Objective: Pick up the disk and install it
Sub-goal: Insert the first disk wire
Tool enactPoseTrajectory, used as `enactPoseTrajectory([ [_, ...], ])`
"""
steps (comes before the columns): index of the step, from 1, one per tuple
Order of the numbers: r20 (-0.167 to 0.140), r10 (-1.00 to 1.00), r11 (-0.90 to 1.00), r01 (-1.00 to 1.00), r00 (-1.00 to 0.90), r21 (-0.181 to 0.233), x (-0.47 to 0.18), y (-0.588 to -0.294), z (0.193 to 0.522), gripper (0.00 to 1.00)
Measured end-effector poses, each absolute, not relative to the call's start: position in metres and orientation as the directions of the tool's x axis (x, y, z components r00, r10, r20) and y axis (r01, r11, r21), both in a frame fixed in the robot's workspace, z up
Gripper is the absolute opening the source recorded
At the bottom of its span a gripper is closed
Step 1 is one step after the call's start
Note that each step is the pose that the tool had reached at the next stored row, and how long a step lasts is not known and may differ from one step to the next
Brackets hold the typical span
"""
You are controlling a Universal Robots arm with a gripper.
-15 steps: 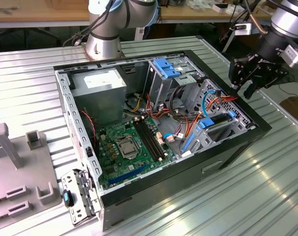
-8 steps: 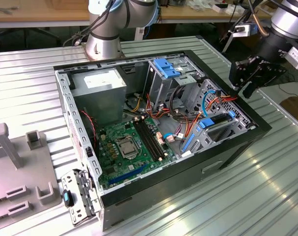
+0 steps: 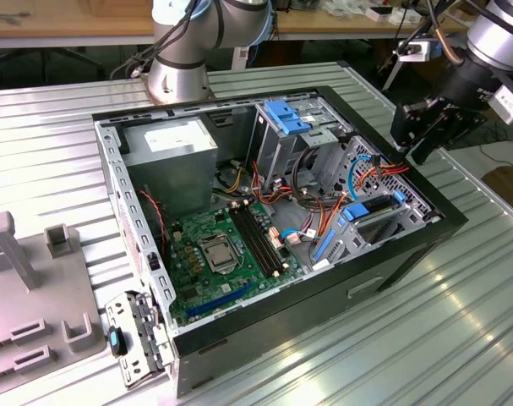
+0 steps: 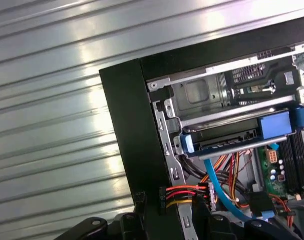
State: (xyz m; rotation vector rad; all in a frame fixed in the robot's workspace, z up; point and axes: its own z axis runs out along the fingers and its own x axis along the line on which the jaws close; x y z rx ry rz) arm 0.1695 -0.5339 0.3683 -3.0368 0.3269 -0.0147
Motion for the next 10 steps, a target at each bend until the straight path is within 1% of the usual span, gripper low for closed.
enactPoseTrajectory([
  [6,0.033,-0.180,-0.980,-0.177,0.983,-0.094,0.1694,-0.5362,0.3658,0.48],
  [10,0.041,-0.202,-0.976,-0.197,0.979,-0.095,0.1694,-0.5362,0.3643,0.48],
])
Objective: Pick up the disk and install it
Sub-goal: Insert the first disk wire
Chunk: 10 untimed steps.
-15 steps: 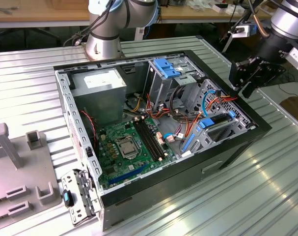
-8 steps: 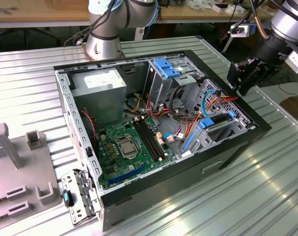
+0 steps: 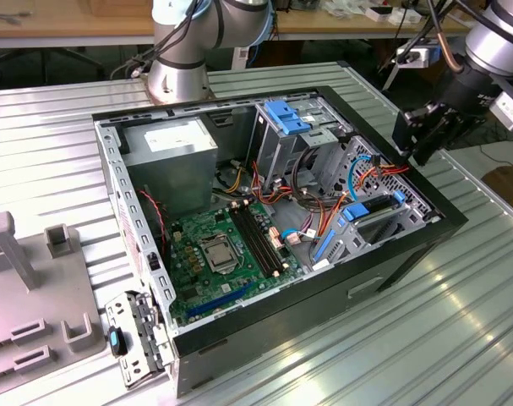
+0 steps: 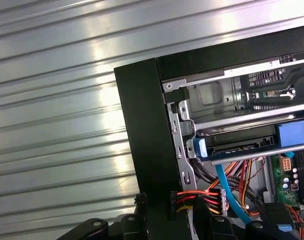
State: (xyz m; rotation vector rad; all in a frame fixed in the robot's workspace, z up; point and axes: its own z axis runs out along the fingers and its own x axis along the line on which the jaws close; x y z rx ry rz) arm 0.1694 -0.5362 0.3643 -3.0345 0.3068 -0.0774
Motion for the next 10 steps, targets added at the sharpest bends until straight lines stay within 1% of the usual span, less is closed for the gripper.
enactPoseTrajectory([
  [6,0.045,-0.223,-0.971,-0.218,0.974,-0.096,0.1694,-0.5359,0.3641,0.48],
  [7,0.046,-0.223,-0.972,-0.218,0.974,-0.092,0.1694,-0.5361,0.3675,0.33],
  [8,0.067,-0.220,-0.975,-0.217,0.973,-0.051,0.1692,-0.5362,0.3683,0.33],
  [10,0.078,-0.236,-0.971,-0.233,0.969,-0.052,0.1649,-0.5333,0.3672,0.33],
])
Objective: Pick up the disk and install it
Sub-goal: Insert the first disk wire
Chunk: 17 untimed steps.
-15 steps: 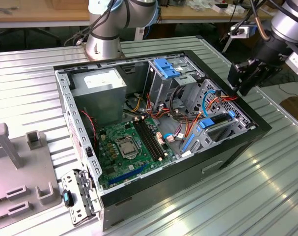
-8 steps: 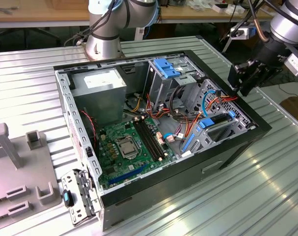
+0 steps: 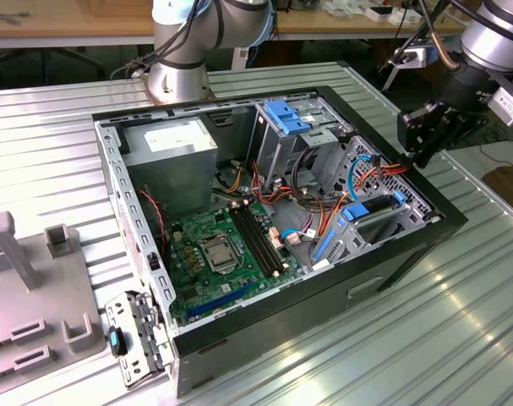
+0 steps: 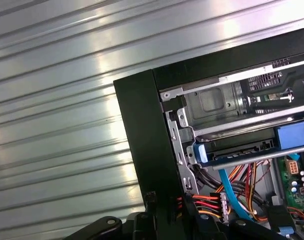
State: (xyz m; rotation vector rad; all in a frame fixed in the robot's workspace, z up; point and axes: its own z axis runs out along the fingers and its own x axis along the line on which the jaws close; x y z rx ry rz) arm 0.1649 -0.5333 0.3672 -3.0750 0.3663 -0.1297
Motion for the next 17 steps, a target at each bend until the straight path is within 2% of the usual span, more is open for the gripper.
enactPoseTrajectory([
  [6,0.078,-0.241,-0.970,-0.237,0.967,-0.052,0.1649,-0.5304,0.3670,0.33],
  [7,0.078,-0.241,-0.970,-0.237,0.967,-0.052,0.1649,-0.5304,0.3669,0.32],
  [8,0.078,-0.241,-0.970,-0.237,0.967,-0.052,0.1649,-0.5304,0.3668,0.25],
  [10,0.078,-0.241,-0.970,-0.237,0.967,-0.052,0.1649,-0.5304,0.3666,0.25],
  [11,0.078,-0.241,-0.970,-0.237,0.967,-0.052,0.1649,-0.5304,0.3665,0.18],
  [17,0.078,-0.241,-0.970,-0.237,0.967,-0.052,0.1649,-0.5304,0.3664,0.18],
])
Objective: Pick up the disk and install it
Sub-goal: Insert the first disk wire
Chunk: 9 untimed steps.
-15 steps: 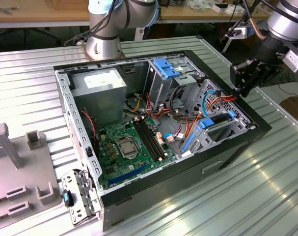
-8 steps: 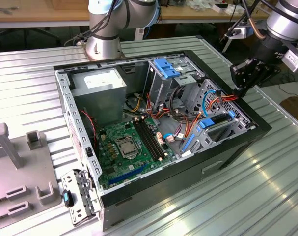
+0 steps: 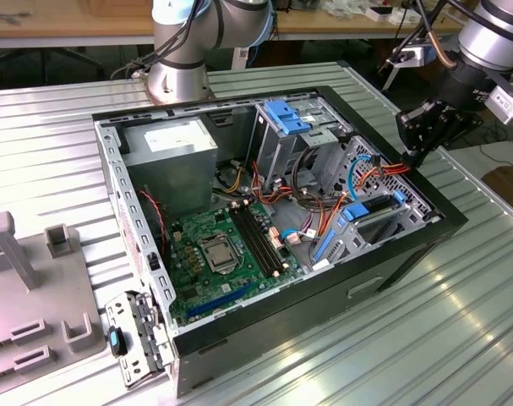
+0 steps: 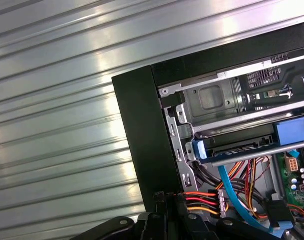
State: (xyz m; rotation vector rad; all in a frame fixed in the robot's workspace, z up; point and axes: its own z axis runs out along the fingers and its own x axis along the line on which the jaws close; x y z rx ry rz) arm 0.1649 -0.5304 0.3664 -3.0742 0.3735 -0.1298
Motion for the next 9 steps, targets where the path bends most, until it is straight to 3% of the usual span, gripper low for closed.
enactPoseTrajectory([
  [3,0.078,-0.241,-0.970,-0.237,0.967,-0.052,0.1649,-0.5304,0.3664,0.19],
  [4,0.078,-0.241,-0.970,-0.237,0.967,-0.052,0.1649,-0.5304,0.3664,0.25],
  [9,0.078,-0.241,-0.970,-0.237,0.967,-0.052,0.1649,-0.5304,0.3663,0.25],
])
